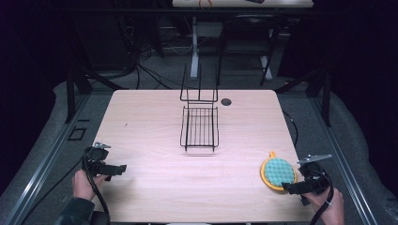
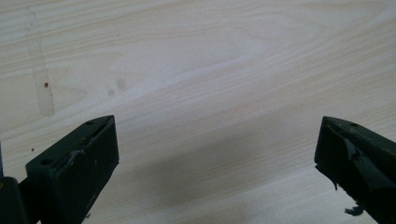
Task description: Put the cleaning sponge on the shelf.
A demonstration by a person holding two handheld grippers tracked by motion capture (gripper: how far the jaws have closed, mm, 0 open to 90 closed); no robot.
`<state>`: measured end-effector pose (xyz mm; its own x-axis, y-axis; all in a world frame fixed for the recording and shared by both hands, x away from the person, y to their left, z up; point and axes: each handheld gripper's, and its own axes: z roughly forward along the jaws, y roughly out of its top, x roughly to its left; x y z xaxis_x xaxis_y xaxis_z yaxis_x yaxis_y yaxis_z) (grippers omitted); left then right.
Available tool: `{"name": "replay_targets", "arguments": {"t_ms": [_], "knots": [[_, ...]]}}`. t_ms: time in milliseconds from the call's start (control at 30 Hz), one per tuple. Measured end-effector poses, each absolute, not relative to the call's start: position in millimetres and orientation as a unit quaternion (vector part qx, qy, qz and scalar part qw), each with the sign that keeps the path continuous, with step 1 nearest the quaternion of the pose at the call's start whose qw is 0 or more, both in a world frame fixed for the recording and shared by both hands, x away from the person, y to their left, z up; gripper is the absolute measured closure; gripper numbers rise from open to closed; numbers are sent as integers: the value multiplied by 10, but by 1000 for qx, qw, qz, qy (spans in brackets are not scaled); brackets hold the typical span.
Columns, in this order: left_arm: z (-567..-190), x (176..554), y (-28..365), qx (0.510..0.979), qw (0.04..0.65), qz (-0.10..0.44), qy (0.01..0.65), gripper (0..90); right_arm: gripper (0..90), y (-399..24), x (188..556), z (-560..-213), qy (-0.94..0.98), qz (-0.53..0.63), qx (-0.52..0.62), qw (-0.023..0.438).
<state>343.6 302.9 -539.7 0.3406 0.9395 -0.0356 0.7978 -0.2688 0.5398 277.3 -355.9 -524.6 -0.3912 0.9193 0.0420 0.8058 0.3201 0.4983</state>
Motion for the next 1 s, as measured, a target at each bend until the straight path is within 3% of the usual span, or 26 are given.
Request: {"name": "replay_targets", "arguments": {"t_ms": [900, 1000], "knots": [[-5409, 3468, 2986, 791, 244, 136, 544, 0, 0, -3533, 3035, -5219, 795, 256, 535, 124], [-5429, 3476, 2958, 796, 243, 132, 539, 0, 63, -3559, 3099, -5274, 796, 245, 540, 121]]}}
